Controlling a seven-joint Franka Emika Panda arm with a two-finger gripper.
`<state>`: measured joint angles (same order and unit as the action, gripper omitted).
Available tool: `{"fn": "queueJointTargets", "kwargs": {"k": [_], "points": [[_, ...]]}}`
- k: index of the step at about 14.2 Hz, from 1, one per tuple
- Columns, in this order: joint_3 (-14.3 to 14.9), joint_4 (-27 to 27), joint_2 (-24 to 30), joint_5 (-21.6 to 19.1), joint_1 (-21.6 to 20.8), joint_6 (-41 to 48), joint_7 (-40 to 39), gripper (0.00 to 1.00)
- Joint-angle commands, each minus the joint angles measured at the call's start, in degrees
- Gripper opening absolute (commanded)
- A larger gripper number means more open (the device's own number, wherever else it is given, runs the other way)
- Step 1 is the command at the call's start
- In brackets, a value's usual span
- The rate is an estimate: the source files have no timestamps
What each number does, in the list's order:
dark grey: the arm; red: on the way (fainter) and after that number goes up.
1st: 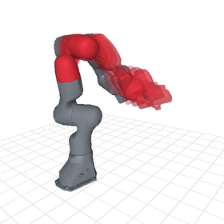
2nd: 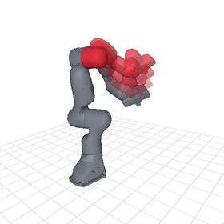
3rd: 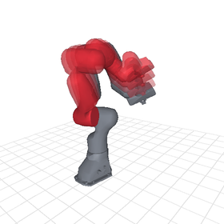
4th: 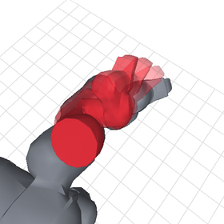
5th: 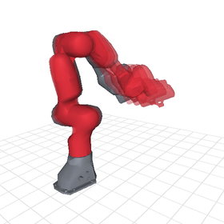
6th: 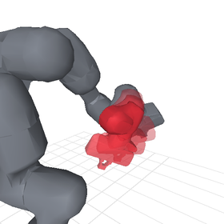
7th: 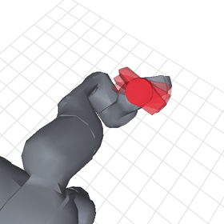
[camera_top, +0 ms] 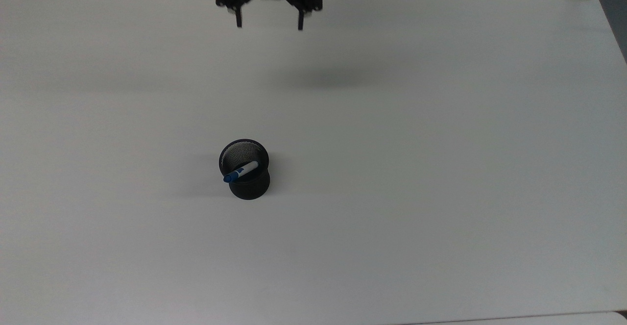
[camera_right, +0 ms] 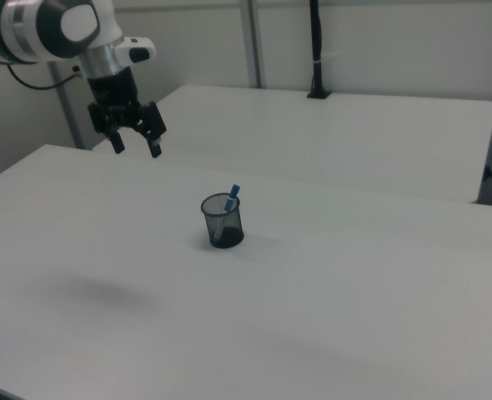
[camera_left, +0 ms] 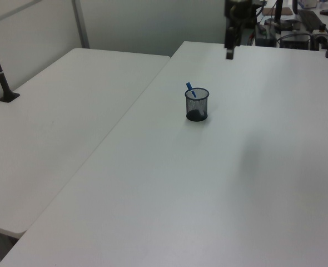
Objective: Insert the marker
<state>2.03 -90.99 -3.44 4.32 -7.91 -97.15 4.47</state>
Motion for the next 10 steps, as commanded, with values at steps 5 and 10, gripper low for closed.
{"fn": "queueJointTargets", "kwargs": {"k": [5, 10], "points": [[-7.9, -5.16, 5.02, -1.42, 10.89, 2.05, -1.39, 1.0], [-8.0, -4.9, 4.41, -1.42, 10.73, 1.97, -1.31, 1.0]]}}
